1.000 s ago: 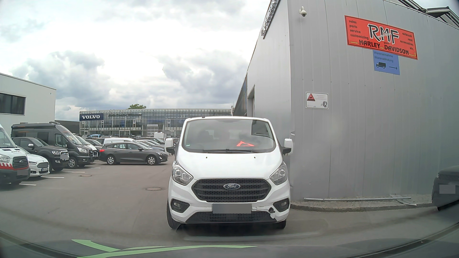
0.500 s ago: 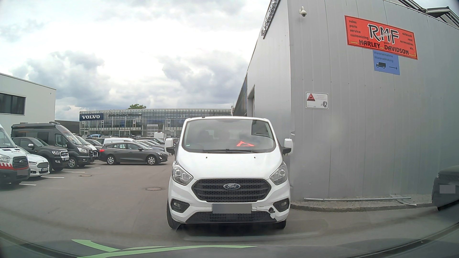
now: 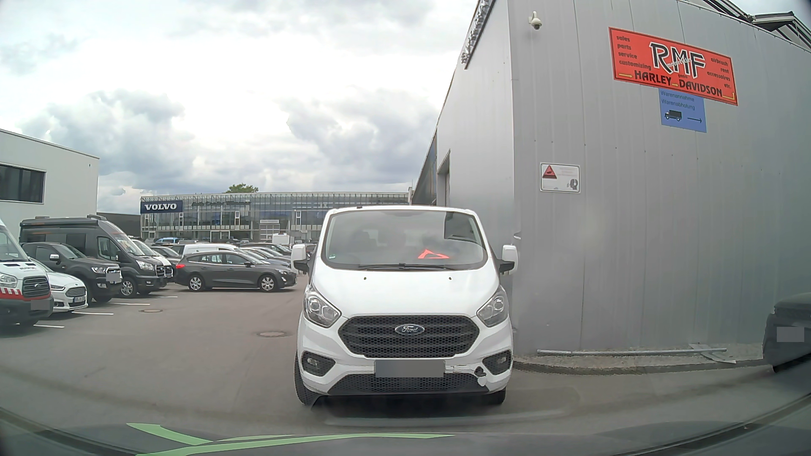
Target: Follow the waypoints while adhering to traffic rules and regulations
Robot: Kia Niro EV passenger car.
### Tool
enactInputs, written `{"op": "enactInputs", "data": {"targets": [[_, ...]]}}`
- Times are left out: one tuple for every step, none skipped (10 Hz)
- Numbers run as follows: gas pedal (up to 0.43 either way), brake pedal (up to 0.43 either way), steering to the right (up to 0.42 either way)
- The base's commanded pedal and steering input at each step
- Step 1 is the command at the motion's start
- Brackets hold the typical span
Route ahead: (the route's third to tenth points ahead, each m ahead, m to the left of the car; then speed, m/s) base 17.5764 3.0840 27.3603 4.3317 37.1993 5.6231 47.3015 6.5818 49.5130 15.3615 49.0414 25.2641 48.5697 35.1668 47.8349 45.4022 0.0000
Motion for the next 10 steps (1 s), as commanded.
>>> {"op": "enactInputs", "data": {"targets": [[0.000, 0.463, -0.462], [0.000, 0.463, -0.462], [0.000, 0.463, -0.462], [0.000, 0.463, -0.462], [0.000, 0.463, -0.462], [0.000, 0.463, -0.462], [0.000, 0.463, -0.462], [0.000, 0.463, -0.462], [0.000, 0.463, -0.462], [0.000, 0.463, -0.462]]}}
